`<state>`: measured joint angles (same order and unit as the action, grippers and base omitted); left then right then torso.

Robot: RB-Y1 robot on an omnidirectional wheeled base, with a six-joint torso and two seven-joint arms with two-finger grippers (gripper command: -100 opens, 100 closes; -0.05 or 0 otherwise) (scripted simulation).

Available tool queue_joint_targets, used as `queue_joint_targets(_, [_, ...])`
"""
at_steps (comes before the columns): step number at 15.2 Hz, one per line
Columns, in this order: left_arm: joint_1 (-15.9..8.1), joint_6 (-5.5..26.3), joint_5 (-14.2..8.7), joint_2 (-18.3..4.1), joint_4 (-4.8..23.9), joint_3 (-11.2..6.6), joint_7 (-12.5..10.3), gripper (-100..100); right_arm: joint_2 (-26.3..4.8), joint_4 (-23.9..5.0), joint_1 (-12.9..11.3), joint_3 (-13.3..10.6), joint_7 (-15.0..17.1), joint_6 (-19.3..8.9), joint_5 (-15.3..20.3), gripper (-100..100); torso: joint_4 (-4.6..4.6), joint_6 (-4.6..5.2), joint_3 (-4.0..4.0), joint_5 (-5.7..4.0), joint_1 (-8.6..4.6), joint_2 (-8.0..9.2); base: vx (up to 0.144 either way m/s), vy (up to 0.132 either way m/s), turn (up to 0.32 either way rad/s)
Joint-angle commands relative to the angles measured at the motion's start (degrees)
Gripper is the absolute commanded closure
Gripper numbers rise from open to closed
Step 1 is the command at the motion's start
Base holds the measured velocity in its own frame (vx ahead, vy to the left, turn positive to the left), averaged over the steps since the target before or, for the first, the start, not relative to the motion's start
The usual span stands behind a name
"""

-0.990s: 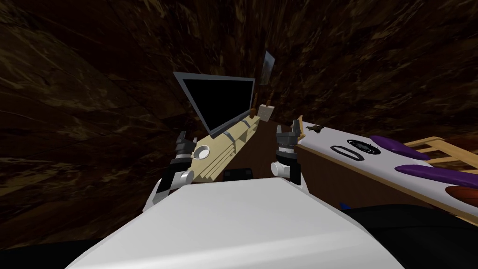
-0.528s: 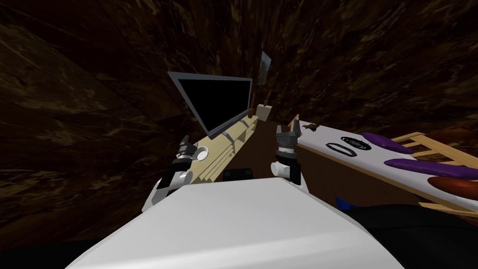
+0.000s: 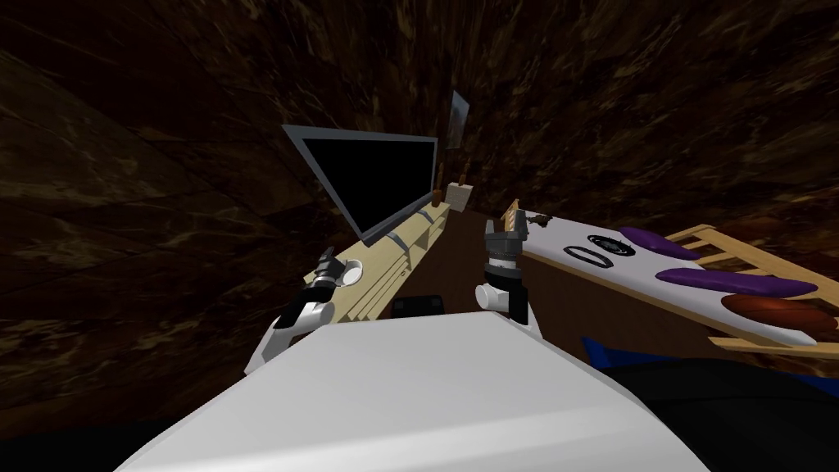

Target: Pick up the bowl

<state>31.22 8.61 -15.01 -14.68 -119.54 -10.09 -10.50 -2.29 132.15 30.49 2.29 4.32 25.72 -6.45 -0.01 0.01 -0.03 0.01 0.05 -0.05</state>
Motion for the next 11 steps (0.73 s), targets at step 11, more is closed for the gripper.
queue_joint_targets(11, [0.34, 13.51, -4.09, -0.93, 5.9, -3.48, -1.38, -100, 0.0, 0.0, 0.0, 0.0, 0.0, 0.0, 0.0, 0, 0.0, 0.0, -0.01, 0.01, 0.01, -0.01, 0.011, 0.008, -0.07])
